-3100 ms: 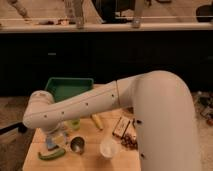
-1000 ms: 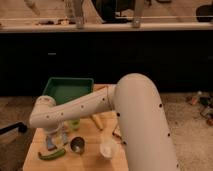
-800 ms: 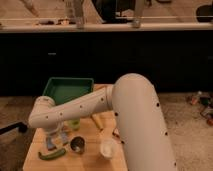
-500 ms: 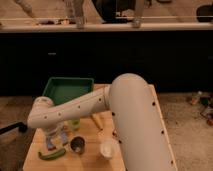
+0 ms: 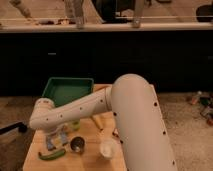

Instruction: Place sponge in tray

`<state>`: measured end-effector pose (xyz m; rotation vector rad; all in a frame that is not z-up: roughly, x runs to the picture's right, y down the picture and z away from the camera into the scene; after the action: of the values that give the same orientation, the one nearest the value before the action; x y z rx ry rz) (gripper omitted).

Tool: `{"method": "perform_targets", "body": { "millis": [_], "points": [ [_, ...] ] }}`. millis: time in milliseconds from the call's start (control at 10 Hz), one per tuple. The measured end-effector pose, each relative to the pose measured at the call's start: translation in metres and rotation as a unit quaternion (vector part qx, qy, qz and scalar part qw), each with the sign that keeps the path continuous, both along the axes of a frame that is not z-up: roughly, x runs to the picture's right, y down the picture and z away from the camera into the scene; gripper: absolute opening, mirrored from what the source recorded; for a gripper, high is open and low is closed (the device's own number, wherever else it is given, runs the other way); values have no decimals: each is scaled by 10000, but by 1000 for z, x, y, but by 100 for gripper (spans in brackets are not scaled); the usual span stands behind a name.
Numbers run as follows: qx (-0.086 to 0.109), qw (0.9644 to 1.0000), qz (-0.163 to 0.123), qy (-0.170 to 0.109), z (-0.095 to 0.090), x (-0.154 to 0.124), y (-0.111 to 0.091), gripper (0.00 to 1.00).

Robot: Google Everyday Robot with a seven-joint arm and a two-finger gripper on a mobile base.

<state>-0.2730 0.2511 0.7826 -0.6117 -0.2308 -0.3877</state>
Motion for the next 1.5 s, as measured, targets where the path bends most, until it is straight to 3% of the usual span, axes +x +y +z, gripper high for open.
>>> {"method": "perform_targets", "body": {
  "millis": [600,1200,1300,1500],
  "points": [
    [80,9997,117,-178,8,0,-5,80],
    [-64,9998,42,-185,17,1,4,80],
    [-102,9998,31,-169,19,1,6,78],
    [-135,9998,19,-146,20,1,8,61]
  ]
}}
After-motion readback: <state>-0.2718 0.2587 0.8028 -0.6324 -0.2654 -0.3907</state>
